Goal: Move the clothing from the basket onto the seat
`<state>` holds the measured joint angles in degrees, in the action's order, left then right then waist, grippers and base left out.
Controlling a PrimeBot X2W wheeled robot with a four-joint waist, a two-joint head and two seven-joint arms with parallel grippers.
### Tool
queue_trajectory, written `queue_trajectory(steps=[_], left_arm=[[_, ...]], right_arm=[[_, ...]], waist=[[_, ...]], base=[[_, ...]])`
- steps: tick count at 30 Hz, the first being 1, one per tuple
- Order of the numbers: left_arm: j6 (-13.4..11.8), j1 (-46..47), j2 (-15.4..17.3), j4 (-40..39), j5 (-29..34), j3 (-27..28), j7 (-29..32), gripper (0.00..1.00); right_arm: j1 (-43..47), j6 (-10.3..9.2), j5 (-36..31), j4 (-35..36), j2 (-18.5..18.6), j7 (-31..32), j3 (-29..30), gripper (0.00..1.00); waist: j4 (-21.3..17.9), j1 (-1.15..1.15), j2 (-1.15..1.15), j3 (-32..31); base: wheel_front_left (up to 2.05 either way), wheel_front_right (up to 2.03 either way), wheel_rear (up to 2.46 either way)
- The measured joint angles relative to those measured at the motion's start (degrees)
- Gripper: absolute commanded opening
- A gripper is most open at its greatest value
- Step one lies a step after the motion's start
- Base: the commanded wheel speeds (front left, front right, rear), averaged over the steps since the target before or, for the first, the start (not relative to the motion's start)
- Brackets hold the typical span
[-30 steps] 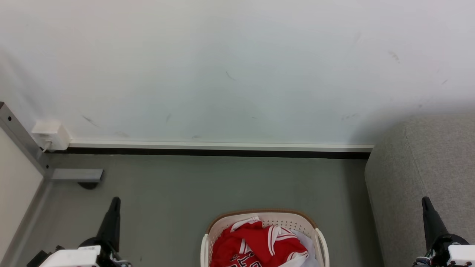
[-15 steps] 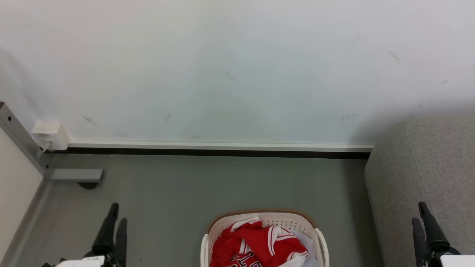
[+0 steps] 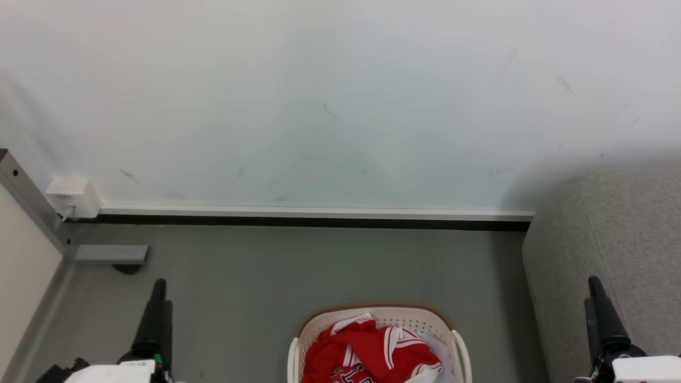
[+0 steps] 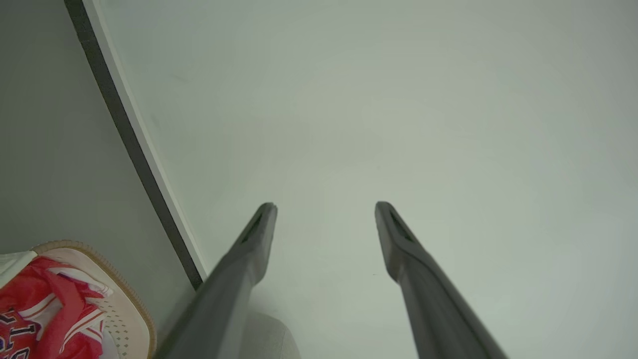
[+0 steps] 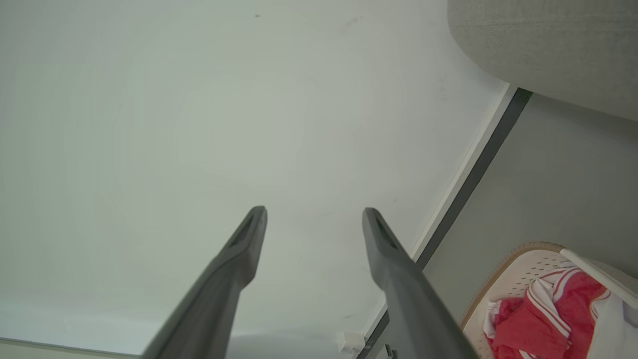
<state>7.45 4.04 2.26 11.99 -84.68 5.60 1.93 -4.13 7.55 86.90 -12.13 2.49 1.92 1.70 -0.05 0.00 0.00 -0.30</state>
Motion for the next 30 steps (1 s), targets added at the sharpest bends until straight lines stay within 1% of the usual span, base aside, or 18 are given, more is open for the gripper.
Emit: queue_trajectory(steps=[19,22,30], left_arm=[[-0.01,-1.21,0.01,-4.20,22.07,-0.53,-4.12,1.00],[-0.54,-1.43,0.01,-4.45,25.98,-0.81,-4.80,1.00],[-1.49,-1.93,0.04,-4.87,36.32,-1.90,-6.44,1.00]], right_arm=[[-0.21,0.01,-19.27,1.97,0.76,-4.22,-2.59,1.00],[-0.24,0.01,-23.57,1.98,1.60,-4.76,-4.05,1.00],[-0.27,0.01,-32.11,1.93,1.90,-6.38,-5.80,1.00]], waist=[[-0.21,0.00,0.00,-0.56],[-0.24,0.00,0.00,-0.65],[-0.30,0.00,0.00,-0.86]], base=[[0.00,0.00,0.00],[0.00,0.00,0.00],[0.00,0.00,0.00]])
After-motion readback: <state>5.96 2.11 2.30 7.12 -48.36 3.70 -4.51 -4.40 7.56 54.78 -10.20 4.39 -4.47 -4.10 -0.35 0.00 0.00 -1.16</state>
